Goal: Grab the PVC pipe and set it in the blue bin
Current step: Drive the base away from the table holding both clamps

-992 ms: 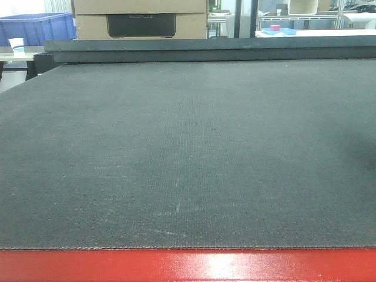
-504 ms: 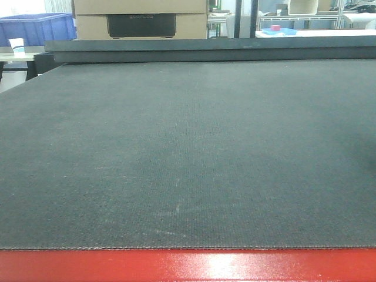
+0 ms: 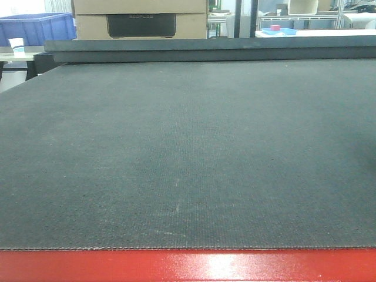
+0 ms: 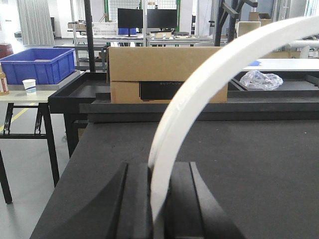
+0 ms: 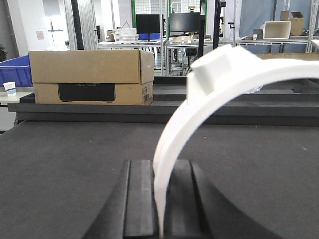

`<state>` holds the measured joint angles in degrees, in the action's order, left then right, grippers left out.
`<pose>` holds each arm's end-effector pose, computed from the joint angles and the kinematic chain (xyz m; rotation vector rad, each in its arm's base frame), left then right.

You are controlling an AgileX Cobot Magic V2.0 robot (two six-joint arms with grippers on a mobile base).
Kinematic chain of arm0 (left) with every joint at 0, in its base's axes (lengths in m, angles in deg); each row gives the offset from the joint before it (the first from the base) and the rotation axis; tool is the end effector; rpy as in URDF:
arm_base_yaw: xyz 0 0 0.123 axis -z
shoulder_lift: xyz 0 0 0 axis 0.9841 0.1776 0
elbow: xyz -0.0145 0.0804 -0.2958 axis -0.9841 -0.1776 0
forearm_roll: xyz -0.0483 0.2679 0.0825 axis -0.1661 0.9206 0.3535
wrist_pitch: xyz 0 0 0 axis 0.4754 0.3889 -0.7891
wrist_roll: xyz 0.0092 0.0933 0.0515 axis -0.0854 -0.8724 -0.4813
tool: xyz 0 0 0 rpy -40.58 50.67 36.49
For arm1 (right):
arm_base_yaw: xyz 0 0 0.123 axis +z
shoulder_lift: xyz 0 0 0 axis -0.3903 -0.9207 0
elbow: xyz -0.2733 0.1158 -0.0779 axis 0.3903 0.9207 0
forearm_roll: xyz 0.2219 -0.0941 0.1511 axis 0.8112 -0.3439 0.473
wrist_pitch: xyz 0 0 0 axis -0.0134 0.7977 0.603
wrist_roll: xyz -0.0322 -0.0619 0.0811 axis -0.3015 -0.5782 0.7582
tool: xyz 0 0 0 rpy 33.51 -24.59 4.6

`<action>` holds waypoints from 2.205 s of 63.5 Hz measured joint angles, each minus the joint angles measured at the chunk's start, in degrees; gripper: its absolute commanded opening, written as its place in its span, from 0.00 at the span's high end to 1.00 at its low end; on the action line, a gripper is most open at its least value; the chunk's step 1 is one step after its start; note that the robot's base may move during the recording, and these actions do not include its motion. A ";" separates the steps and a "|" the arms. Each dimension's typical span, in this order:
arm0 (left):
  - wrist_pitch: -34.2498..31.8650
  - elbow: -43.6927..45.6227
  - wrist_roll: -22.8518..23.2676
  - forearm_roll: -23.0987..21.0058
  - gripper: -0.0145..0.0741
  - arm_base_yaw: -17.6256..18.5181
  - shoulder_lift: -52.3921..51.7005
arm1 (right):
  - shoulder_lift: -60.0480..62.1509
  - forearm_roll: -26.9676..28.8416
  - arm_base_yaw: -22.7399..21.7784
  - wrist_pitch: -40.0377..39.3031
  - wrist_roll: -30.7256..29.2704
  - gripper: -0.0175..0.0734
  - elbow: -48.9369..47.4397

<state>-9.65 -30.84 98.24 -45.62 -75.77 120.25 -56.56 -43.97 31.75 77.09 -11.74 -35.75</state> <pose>0.1705 -0.0092 0.4048 0.0524 1.5429 -0.0182 0.1555 0.0237 0.3872 -0.0530 1.5361 0.1868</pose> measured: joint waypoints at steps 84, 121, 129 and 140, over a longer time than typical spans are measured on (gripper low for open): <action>0.00 0.00 0.00 0.15 0.96 0.00 0.00 | 0.00 -4.69 0.00 -0.07 -0.11 0.98 0.00; 0.00 0.00 0.00 0.15 0.96 0.00 0.00 | 0.00 -4.69 0.00 -0.07 -0.11 0.98 0.00; 0.00 0.00 0.00 0.15 0.96 0.00 0.00 | 0.00 -4.69 0.00 -0.07 -0.11 0.98 0.00; 0.00 0.00 0.00 0.15 0.96 0.00 0.00 | 0.00 -4.69 0.00 -0.07 -0.11 0.98 0.00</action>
<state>-9.65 -30.84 98.24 -45.47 -75.77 120.25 -56.56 -48.65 31.75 77.02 -11.86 -35.75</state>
